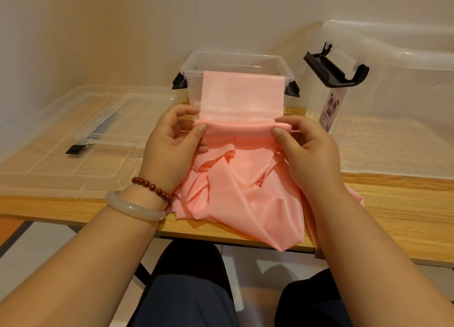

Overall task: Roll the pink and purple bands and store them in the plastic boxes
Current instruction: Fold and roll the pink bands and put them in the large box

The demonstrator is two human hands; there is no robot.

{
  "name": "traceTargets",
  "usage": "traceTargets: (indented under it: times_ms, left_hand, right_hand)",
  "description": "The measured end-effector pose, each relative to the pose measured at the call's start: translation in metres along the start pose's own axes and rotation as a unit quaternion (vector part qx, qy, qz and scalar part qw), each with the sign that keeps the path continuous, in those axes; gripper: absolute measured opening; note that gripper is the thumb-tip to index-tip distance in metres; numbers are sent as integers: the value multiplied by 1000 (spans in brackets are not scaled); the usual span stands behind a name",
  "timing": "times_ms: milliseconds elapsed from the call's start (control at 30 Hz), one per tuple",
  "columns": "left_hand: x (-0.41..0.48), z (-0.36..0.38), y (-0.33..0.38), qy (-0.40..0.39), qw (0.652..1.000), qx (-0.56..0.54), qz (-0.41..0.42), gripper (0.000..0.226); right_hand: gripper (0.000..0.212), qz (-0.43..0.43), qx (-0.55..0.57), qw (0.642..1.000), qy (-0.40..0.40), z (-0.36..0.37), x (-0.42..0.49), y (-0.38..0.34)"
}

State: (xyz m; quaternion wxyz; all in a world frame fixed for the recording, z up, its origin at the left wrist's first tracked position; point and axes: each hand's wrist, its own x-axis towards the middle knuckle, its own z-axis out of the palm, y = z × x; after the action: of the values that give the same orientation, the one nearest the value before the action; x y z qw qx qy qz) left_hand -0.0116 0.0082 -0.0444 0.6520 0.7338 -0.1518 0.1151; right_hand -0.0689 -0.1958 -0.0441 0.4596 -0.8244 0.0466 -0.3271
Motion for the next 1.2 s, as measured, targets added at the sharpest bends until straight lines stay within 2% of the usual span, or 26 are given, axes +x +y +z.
traceTargets:
  times_ms: [233,333,433,700,867,1033,1200]
  left_hand:
    - [-4,-1,3,-6,1000,-15,-7,19]
    - [-4,-3,2,-13,1000,17,-8,27]
    - [-3,-3,3,-17,1000,16,-5,27]
    - [-4,-1,4,-13,1000,-2,7,19]
    - [-3,1,5,-12,999,-32,-10,26]
    - [-5,0,5,-14,999,-30,-12,18]
    - [-5,-1,4,-24,1000,2,8,33]
  right_hand:
    - [20,-4,7,1000,2,0,-1,-1]
    - [18,-3,8,1000,-6,0,-2,-1]
    - [28,-16,-4,1000,-12,-1,-2,0]
    - [12,-37,-19,999,14,0,0,2]
    - [14,-4,10,1000,6,1,-1,4]
    - [10,-5,16,1000,12,-1,-2,1]
    - [30,14,17,1000,-12,-2,-3,4]
